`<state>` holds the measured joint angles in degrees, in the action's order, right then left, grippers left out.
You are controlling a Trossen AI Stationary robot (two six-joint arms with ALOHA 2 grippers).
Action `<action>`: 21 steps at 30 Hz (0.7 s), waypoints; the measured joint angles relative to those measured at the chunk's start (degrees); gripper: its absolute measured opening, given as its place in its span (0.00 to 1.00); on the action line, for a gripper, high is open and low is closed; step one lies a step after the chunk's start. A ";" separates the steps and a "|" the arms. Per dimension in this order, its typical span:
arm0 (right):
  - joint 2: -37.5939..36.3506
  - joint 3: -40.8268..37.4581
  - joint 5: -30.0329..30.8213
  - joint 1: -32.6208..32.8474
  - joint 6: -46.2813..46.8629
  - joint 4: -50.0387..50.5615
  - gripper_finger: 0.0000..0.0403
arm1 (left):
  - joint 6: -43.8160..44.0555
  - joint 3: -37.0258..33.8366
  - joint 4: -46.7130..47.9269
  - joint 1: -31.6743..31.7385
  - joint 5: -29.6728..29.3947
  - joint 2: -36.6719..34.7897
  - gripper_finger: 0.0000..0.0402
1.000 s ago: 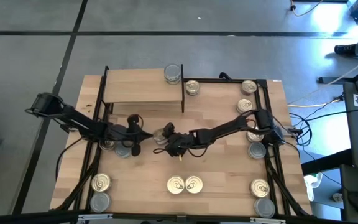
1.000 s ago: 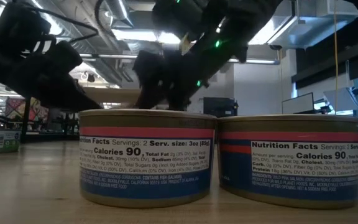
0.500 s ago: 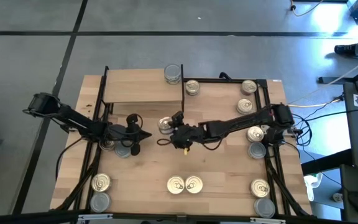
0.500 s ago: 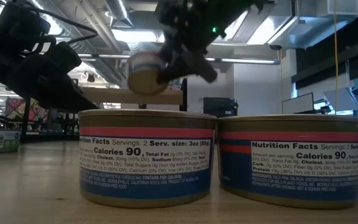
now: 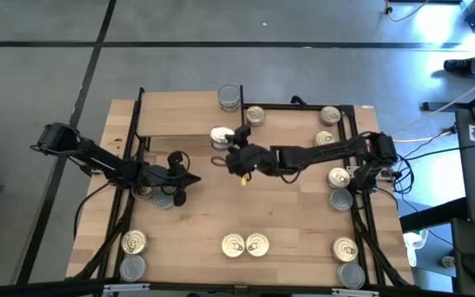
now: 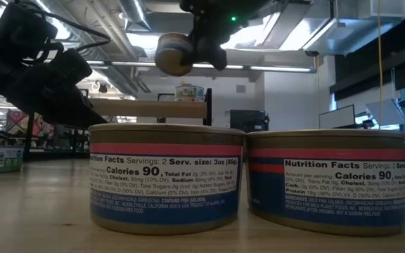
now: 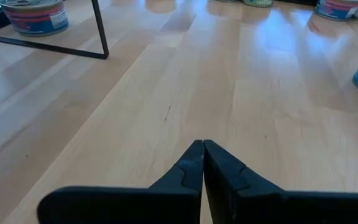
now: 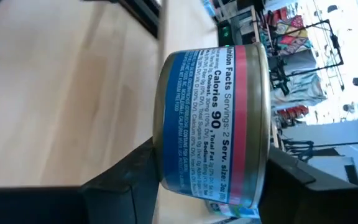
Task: Stack canned seafood by type on shelf
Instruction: Put the blue tuna can on the shelf
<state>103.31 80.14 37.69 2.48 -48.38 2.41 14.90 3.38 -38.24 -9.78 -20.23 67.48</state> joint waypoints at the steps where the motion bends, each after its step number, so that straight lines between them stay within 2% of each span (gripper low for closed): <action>1: 0.00 0.37 -0.60 -0.62 0.06 -0.47 0.50 | 0.01 0.00 0.00 0.00 0.00 0.00 0.02; 8: 1.31 3.58 -4.94 -4.19 0.00 -3.14 0.50 | -0.02 0.00 -0.07 0.00 0.00 0.00 0.02; 21: 16.75 17.30 -6.47 -8.43 -3.14 -2.05 0.50 | -0.04 0.00 0.08 -0.04 0.02 -0.02 0.02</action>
<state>120.05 97.43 31.22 -5.95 -51.52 0.35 14.86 3.38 -38.16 -9.82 -20.21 67.46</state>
